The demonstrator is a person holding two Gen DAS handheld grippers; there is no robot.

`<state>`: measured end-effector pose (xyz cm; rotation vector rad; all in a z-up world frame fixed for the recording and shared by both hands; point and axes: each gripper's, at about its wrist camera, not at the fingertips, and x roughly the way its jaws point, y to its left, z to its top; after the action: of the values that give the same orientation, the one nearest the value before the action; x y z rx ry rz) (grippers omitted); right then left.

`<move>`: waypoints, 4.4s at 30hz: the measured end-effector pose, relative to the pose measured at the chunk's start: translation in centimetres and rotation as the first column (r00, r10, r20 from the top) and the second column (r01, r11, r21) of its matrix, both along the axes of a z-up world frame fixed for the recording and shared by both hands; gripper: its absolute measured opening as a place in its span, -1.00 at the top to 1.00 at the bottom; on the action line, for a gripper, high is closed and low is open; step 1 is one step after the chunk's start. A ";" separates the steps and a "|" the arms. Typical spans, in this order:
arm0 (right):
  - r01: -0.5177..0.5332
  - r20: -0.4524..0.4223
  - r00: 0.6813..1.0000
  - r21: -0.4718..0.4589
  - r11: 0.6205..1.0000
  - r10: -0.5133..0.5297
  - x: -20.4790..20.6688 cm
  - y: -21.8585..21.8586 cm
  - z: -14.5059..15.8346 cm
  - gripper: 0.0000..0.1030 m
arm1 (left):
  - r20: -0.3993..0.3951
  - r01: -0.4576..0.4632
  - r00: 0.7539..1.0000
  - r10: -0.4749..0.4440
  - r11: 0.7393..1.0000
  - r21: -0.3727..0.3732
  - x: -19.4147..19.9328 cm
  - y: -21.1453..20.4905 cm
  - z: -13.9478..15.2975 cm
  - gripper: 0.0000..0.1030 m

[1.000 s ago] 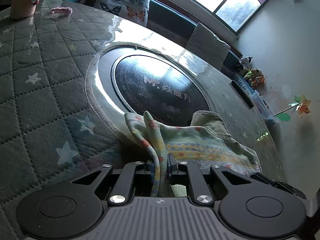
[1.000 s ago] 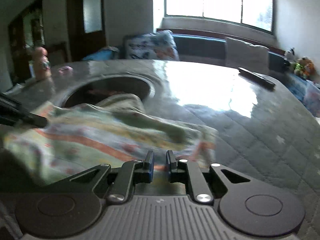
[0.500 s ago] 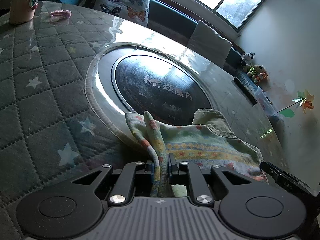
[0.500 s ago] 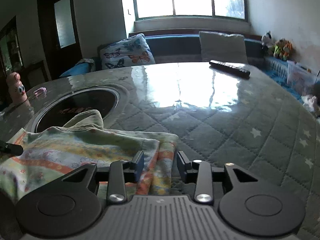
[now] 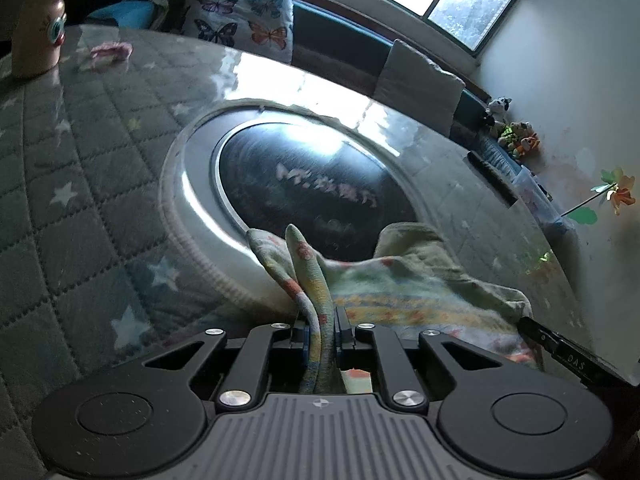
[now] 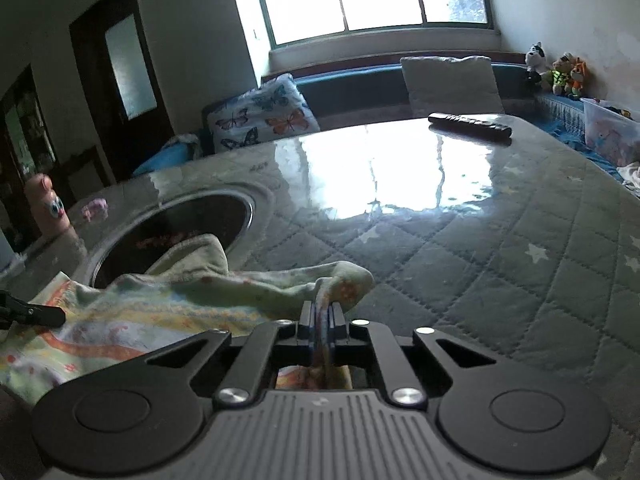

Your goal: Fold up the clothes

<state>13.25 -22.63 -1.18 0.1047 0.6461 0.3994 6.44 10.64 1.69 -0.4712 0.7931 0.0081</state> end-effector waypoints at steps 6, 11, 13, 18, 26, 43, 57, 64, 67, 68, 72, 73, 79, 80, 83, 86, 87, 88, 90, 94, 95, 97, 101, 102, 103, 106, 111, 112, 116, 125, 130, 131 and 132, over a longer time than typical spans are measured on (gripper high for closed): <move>0.022 0.054 0.998 0.023 0.999 -0.023 -1.3 -1.7 1.9 0.92 | 0.043 0.057 0.997 -0.058 0.998 0.018 1.9 -2.6 1.6 0.81; 0.075 0.083 0.994 0.001 0.997 -0.075 -1.2 -4.0 3.1 0.92 | 0.069 0.115 0.991 -0.117 0.993 0.034 4.0 -5.3 2.5 0.82; 0.103 0.094 0.990 -0.011 0.995 -0.102 -1.1 -5.2 3.5 0.92 | 0.068 0.144 0.987 -0.147 0.989 0.039 5.2 -6.7 2.5 0.82; 0.170 0.129 0.978 -0.038 0.985 -0.163 -0.8 -7.9 4.6 0.92 | 0.067 0.214 0.974 -0.216 0.976 0.047 8.5 -10.3 2.7 0.83; 0.275 0.163 0.951 -0.063 0.959 -0.262 0.3 -12.4 5.5 0.92 | 0.057 0.316 0.945 -0.323 0.944 0.098 12.7 -16.4 3.0 0.83; 0.404 0.170 0.906 -0.081 0.911 -0.387 1.1 -18.3 5.1 0.92 | 0.039 0.429 0.896 -0.442 0.885 0.180 16.9 -23.9 3.4 0.83; 0.425 0.200 0.892 -0.072 0.902 -0.405 1.4 -18.7 6.0 0.92 | 0.073 0.438 0.883 -0.463 0.871 0.221 17.9 -25.2 5.3 0.83; 0.421 0.206 0.893 -0.066 0.905 -0.400 1.6 -18.8 6.1 0.92 | 0.077 0.436 0.884 -0.461 0.872 0.222 17.9 -24.9 5.4 0.83; 0.423 0.192 0.894 -0.067 0.904 -0.404 1.8 -19.1 5.6 0.92 | 0.058 0.437 0.886 -0.459 0.871 0.223 18.1 -24.9 4.8 0.83; 0.423 0.186 0.895 -0.067 0.904 -0.405 1.9 -19.2 5.5 0.92 | 0.051 0.437 0.887 -0.458 0.872 0.221 18.2 -24.9 4.6 0.83; 0.418 0.168 0.900 -0.077 0.905 -0.401 2.1 -19.1 5.0 0.92 | 0.028 0.443 0.888 -0.459 0.869 0.219 18.2 -25.0 3.9 0.83; 0.418 0.163 0.901 -0.079 0.905 -0.401 2.2 -19.1 4.8 0.92 | 0.023 0.444 0.888 -0.460 0.869 0.219 18.2 -25.0 3.7 0.83; 0.421 0.139 0.902 -0.078 0.904 -0.408 2.4 -19.1 4.1 0.92 | -0.008 0.440 0.893 -0.450 0.869 0.225 18.3 -24.5 2.6 0.83; 0.420 0.136 0.903 -0.078 0.904 -0.408 2.4 -19.1 4.0 0.92 | -0.014 0.437 0.895 -0.445 0.871 0.224 18.3 -24.3 2.4 0.83; 0.416 0.128 0.905 -0.077 0.906 -0.405 2.5 -19.0 3.8 0.92 | -0.028 0.432 0.899 -0.437 0.874 0.223 18.3 -23.8 1.9 0.83; 0.413 0.120 0.907 -0.076 0.907 -0.403 2.5 -18.9 3.5 0.92 | -0.037 0.427 0.902 -0.431 0.875 0.227 18.1 -23.2 1.4 0.83; 0.411 0.117 0.908 -0.076 0.908 -0.402 2.6 -18.9 3.4 0.92 | -0.041 0.424 0.904 -0.426 0.877 0.227 18.0 -23.0 1.3 0.83; 0.409 0.113 0.909 -0.075 0.909 -0.400 2.6 -18.8 3.2 0.92 | -0.046 0.421 0.905 -0.422 0.878 0.227 18.0 -22.8 1.2 0.83; 0.405 0.104 0.912 -0.078 0.911 -0.397 2.9 -18.7 2.9 0.92 | -0.056 0.417 0.908 -0.416 0.880 0.226 18.0 -22.4 0.9 0.83; 0.401 0.085 0.915 -0.089 0.912 -0.395 3.3 -18.4 2.4 0.90 | -0.068 0.414 0.910 -0.409 0.882 0.225 17.9 -21.9 0.6 0.75; 0.404 0.082 0.914 -0.090 0.910 -0.398 3.4 -18.4 2.3 0.90 | -0.068 0.410 0.912 -0.405 0.883 0.227 18.0 -21.8 0.6 0.73; 0.410 0.071 0.912 -0.091 0.907 -0.405 3.5 -18.6 2.1 0.88 | -0.065 0.401 0.915 -0.397 0.886 0.234 18.0 -21.7 0.7 0.70; 0.426 0.066 0.905 -0.099 0.899 -0.421 3.5 -19.0 1.9 0.80 | -0.060 0.384 0.923 -0.381 0.890 0.246 18.1 -21.3 0.8 0.33; 0.428 0.066 0.904 -0.099 0.898 -0.423 3.5 -19.0 1.9 0.80 | -0.059 0.379 0.924 -0.377 0.891 0.249 18.1 -21.2 0.9 0.24; 0.430 0.068 0.902 -0.100 0.897 -0.425 3.4 -19.1 1.9 0.80 | -0.058 0.375 0.926 -0.373 0.892 0.252 18.1 -21.1 0.9 0.23; 0.427 0.065 0.904 -0.096 0.899 -0.422 3.5 -19.1 1.9 0.80 | -0.052 0.368 0.929 -0.367 0.895 0.251 18.3 -20.8 1.1 0.23; 0.395 0.048 0.919 -0.078 0.916 -0.392 4.0 -18.4 1.9 0.80 | -0.043 0.373 0.926 -0.375 0.893 0.252 18.4 -21.1 1.3 0.23; 0.385 0.043 0.923 -0.076 0.920 -0.382 4.2 -18.1 1.8 0.80 | -0.042 0.377 0.924 -0.379 0.892 0.251 18.5 -21.2 1.3 0.23; 0.344 0.015 0.939 -0.057 0.937 -0.344 5.2 -17.0 1.4 0.80 | -0.040 0.401 0.914 -0.404 0.881 0.253 18.7 -22.1 1.3 0.23; 0.281 -0.018 0.959 -0.041 0.959 -0.282 7.5 -14.3 0.3 0.80 | -0.036 0.487 0.869 -0.494 0.838 0.245 19.5 -25.1 1.1 0.33; 0.267 -0.024 0.963 -0.040 0.963 -0.268 8.9 -13.5 0.0 0.80 | -0.038 0.508 0.858 -0.513 0.832 0.223 20.7 -26.0 0.4 0.51; 0.267 -0.025 0.963 -0.040 0.963 -0.268 9.1 -13.5 0.0 0.80 | -0.039 0.509 0.857 -0.514 0.832 0.220 20.9 -26.2 0.3 0.51; 0.268 -0.027 0.963 -0.040 0.963 -0.269 9.3 -13.4 -0.1 0.80 | -0.041 0.511 0.856 -0.515 0.832 0.216 21.2 -26.3 0.1 0.53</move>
<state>22.59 -36.05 -1.32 0.1629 0.6604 0.1245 27.61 -15.66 1.81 -0.0338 0.8692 -0.4077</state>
